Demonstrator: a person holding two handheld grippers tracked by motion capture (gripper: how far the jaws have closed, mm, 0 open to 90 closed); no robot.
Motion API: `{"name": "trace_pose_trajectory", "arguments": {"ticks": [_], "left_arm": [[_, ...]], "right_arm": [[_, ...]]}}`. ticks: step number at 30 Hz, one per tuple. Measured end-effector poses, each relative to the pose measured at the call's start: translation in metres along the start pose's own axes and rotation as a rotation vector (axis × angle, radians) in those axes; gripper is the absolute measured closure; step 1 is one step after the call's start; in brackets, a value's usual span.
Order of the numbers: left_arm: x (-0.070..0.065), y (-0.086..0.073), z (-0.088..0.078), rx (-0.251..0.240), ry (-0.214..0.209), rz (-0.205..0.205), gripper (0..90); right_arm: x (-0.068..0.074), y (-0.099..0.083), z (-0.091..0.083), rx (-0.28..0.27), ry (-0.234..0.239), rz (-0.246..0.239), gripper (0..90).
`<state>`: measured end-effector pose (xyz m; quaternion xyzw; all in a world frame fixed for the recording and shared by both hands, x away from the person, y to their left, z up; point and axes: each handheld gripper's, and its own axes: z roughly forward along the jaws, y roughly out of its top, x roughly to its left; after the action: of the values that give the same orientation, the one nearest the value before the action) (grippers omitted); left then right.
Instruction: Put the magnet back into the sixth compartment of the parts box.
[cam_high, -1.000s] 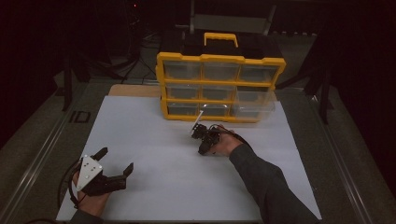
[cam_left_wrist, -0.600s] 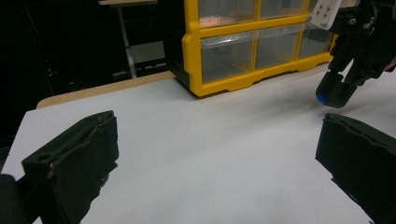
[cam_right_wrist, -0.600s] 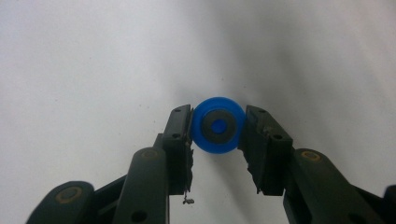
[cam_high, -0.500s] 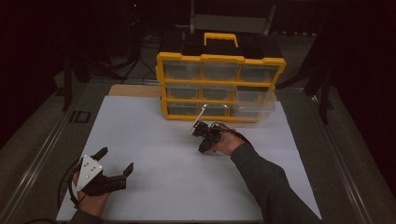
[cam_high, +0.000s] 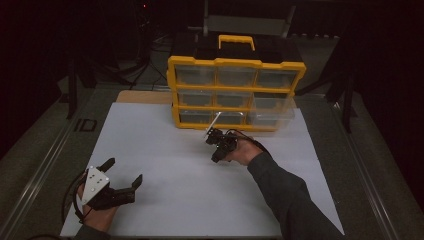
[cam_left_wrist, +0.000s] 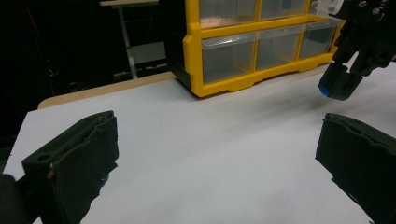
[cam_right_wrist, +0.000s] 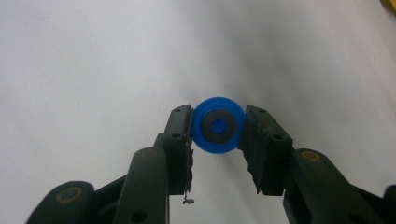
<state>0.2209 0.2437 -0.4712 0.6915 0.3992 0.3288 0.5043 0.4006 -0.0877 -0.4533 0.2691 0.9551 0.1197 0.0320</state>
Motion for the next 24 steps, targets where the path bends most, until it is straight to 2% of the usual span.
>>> {"name": "trace_pose_trajectory", "arguments": {"ticks": [24], "left_arm": [[0.000,0.000,0.000,-0.004,0.000,-0.002,0.0]], "right_arm": [[0.002,0.010,-0.021,-0.030,-0.009,-0.012,63.2]]}}
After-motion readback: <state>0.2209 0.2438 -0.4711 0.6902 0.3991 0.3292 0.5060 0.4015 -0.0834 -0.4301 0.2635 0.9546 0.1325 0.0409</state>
